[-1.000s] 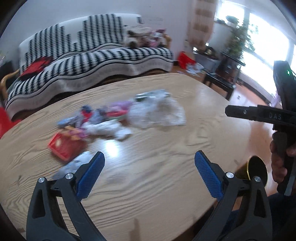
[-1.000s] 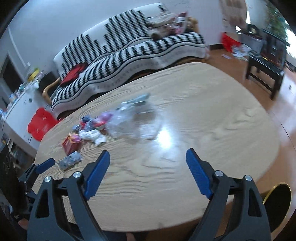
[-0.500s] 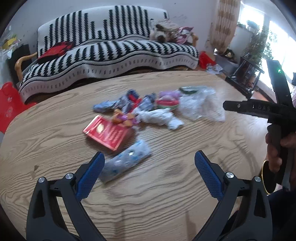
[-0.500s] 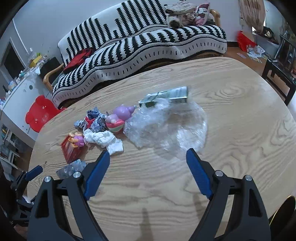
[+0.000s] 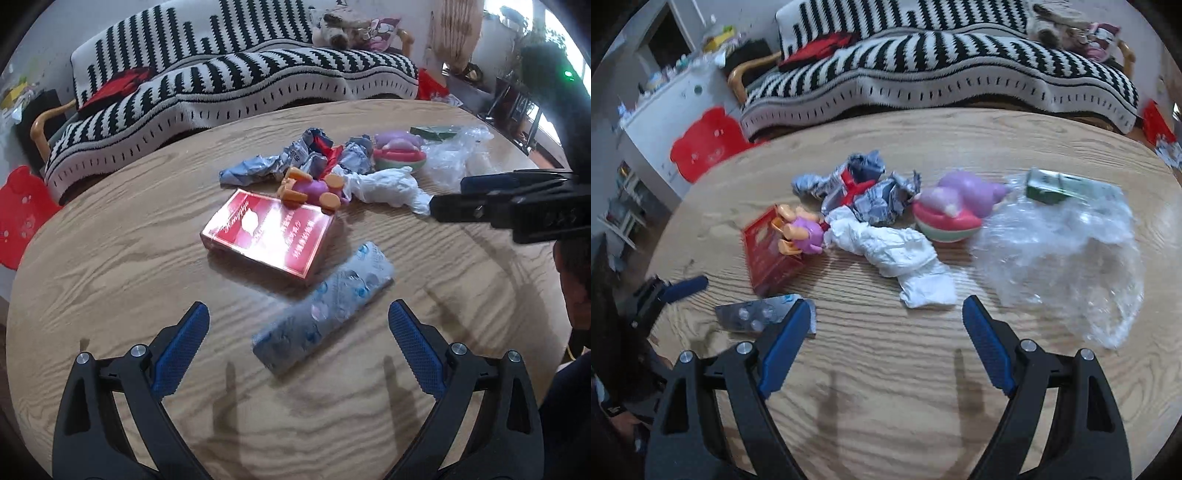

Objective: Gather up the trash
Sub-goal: 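Grasp the silver blister pack with the left tool while the right tool grasps the white tissue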

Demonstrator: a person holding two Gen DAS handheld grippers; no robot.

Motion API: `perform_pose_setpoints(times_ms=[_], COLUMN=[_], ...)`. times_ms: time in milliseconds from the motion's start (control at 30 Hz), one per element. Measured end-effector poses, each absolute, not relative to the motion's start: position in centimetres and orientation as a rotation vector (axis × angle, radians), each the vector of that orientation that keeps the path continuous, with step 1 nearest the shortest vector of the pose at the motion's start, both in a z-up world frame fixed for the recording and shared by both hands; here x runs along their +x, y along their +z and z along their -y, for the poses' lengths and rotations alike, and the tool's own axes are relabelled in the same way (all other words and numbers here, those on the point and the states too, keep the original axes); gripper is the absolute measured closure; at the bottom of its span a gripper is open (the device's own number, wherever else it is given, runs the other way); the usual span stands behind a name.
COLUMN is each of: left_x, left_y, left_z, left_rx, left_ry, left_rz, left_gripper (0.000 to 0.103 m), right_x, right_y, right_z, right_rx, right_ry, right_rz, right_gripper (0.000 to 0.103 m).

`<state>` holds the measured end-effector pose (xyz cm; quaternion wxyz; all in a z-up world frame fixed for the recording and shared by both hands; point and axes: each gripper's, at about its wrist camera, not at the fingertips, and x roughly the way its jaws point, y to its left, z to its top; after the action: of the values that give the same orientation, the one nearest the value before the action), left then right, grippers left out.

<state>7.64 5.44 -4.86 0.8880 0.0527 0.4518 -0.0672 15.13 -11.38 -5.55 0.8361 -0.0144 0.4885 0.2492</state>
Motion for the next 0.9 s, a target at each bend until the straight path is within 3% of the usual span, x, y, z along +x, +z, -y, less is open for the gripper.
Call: perform_pose_setpoints(times_ms=[200,300,367,533,733,800,867,900], left_x=[8.4,8.0,7.9,7.5,5.8,5.4,5.2,5.2], left_y=[-6.4,-6.7,-6.8,-6.6,-6.2,-5.8,-5.4,-5.3], left_z=[-4.6,-4.0,-3.8,-3.6,-3.4,-3.4,-3.4,-3.5], left_rx=[0.161,0.188,0.196,0.17,0.14,0.132,0.117,0.108], left_ry=[-0.19,-0.206,-0.209,-0.231,-0.25,-0.25,-0.244,-0.241], left_rz=[-0.978,-0.981,-0.99,-1.01,-1.033,-1.025,-1.019,-1.02], left_gripper=[0.012,0.032,0.05,0.077,0.081,0.081,0.08,0.08], right_x=[16.4,16.6,16.7,17.3,18.2,18.2,18.1,18.1], right_y=[-7.8,-8.2,-8.3,-8.6,-8.5,-8.3,-8.1,-8.0], right_z=[9.8,8.9,8.5,7.5,7.5,7.4,7.6,7.9], right_rx=[-0.091,-0.131,-0.148,-0.175,-0.159,-0.187,-0.191,-0.169], right_ry=[0.51,0.504,0.501,0.507,0.509,0.485,0.477,0.49], right_rz=[-1.072,-1.049,-1.035,-1.004,-0.985,-0.972,-0.976,-0.993], right_gripper=[0.021,0.021,0.021,0.021,0.024,0.038,0.076,0.087])
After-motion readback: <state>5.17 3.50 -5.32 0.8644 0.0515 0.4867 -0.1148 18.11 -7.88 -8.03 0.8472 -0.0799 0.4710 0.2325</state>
